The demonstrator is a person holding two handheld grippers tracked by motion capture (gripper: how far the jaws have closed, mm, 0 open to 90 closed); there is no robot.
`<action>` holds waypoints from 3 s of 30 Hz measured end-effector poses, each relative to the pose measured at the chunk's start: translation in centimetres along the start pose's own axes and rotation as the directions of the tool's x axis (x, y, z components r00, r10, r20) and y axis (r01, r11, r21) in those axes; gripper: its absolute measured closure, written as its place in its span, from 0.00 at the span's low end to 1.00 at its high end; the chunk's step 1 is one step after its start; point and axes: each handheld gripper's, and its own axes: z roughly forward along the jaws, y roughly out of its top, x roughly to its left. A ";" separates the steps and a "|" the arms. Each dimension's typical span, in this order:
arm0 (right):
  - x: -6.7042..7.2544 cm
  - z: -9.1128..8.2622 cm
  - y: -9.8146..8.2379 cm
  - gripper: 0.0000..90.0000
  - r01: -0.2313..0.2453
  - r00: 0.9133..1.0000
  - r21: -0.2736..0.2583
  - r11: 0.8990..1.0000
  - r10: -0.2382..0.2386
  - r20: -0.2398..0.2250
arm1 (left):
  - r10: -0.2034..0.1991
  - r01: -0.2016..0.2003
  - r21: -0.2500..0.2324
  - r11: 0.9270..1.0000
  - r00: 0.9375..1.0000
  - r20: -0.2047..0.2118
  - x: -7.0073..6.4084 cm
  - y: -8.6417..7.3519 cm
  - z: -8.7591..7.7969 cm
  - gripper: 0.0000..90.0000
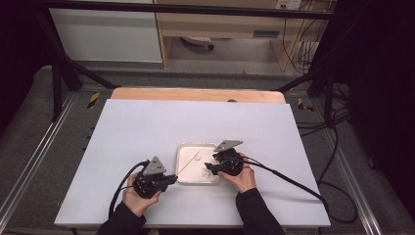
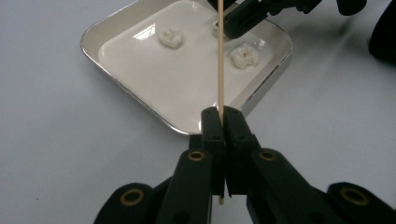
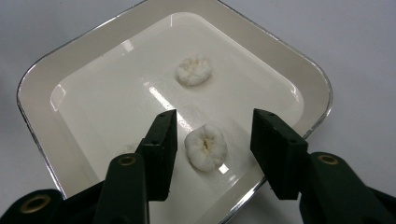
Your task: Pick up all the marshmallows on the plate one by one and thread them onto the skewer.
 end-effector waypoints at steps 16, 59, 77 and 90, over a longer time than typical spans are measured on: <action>0.4 0.3 -0.5 0.77 0.026 1.000 -0.003 1.000 -0.026 0.012 | -0.004 0.004 -0.006 1.000 1.000 0.004 -0.1 -0.2 0.3 0.98; -1.3 -8.5 1.8 0.80 -0.312 0.917 -0.352 0.882 0.183 -0.353 | 0.026 -0.023 -0.114 0.993 0.999 0.031 -1.8 -0.1 0.0 0.98; -0.9 -7.2 2.4 0.81 -0.336 0.890 -0.325 0.884 0.186 -0.416 | 0.043 -0.038 -0.128 0.991 0.998 0.034 -2.1 0.0 -0.1 0.98; -0.4 -6.7 2.2 0.84 -0.354 0.875 -0.312 0.882 0.194 -0.444 | 0.040 -0.035 -0.136 0.990 0.999 0.032 -2.1 -0.2 0.1 0.99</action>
